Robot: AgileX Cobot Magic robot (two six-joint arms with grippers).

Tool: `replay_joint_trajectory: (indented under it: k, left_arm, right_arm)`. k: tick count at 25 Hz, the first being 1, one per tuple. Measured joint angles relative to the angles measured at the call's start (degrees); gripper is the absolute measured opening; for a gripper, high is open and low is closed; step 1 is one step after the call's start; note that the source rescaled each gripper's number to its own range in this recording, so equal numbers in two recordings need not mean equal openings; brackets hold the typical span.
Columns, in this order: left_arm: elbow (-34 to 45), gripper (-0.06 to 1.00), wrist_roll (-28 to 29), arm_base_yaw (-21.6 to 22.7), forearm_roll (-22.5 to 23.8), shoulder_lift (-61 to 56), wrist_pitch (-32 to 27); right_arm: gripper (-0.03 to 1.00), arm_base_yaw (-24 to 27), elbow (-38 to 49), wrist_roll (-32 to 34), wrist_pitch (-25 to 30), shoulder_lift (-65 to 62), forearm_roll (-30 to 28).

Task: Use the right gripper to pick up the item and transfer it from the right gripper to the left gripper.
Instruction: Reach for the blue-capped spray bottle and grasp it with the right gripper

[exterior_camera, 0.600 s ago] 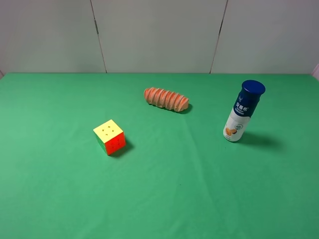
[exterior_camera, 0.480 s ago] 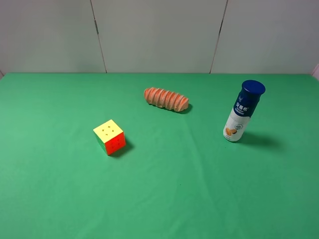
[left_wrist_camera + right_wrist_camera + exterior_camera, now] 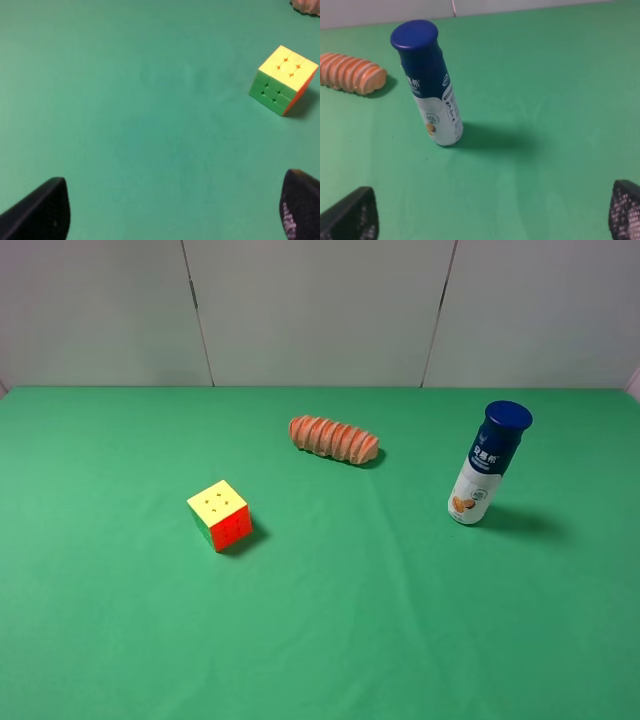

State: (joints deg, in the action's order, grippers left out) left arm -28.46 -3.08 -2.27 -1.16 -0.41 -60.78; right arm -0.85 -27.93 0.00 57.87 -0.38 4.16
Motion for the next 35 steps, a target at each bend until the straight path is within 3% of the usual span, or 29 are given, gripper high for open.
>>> replay_joint_trajectory:
  k: [27, 31, 35]
  left_arm:
    - [0.0, 0.7, 0.0, 0.0, 0.0, 0.0, 0.0]
    - [0.0, 0.7, 0.0, 0.0, 0.0, 0.0, 0.0]
    - [0.0, 0.7, 0.0, 0.0, 0.0, 0.0, 0.0]
  right_arm:
    - [1.0, 0.0, 0.0, 0.0, 0.07, 0.0, 1.27]
    - [1.0, 0.0, 0.0, 0.0, -0.08, 6.24, 0.86]
    - [1.0, 0.0, -3.55, -0.54, -1.23, 21.01, 0.69]
